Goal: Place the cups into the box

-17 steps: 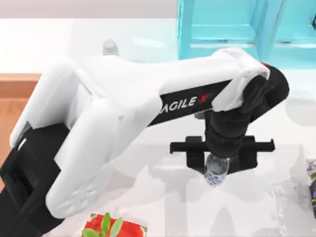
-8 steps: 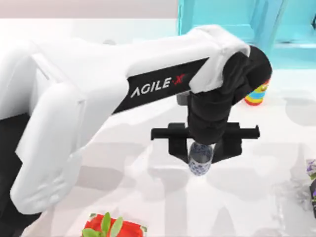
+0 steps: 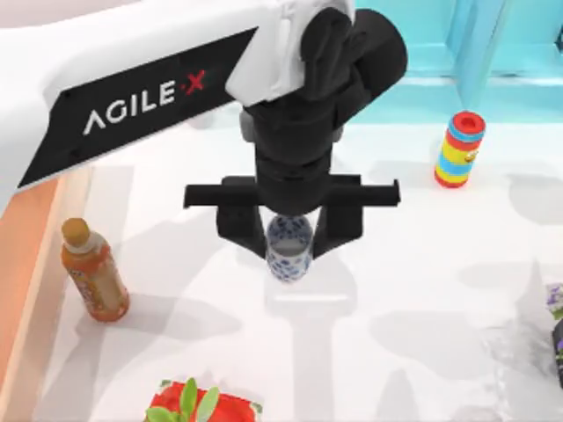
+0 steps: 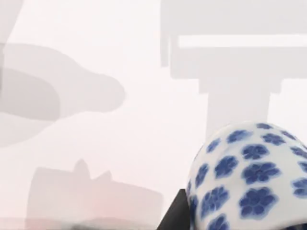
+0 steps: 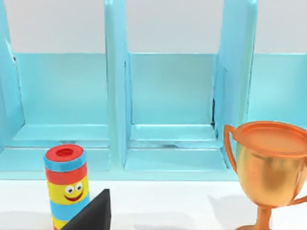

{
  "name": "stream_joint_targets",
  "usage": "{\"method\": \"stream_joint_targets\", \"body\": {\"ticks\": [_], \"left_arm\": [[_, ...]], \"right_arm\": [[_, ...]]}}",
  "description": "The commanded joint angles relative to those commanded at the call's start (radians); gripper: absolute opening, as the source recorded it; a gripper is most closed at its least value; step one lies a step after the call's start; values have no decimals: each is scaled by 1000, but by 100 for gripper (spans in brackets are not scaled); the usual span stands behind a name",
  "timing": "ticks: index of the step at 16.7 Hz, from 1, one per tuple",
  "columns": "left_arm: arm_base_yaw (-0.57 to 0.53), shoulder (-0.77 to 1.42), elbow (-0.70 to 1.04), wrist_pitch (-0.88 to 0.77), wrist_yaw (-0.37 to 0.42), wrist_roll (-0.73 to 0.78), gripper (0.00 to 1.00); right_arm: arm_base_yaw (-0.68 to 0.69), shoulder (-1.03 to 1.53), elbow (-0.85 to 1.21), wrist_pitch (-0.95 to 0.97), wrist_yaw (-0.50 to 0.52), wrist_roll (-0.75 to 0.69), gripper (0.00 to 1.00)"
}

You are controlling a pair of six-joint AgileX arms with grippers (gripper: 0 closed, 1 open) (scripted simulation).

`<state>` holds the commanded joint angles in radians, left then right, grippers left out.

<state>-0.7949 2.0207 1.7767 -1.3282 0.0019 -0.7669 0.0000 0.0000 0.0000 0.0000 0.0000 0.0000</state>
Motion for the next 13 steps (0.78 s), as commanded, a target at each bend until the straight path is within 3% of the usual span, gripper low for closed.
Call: {"method": "stream_joint_targets", "body": {"ticks": [6, 13], "left_arm": [[55, -5, 2, -14, -1, 60, 0], [419, -74, -31, -41, -2, 421, 0]], "right_arm": [[0, 0, 0, 0, 0, 0, 100], [0, 0, 0, 0, 0, 0, 100]]}}
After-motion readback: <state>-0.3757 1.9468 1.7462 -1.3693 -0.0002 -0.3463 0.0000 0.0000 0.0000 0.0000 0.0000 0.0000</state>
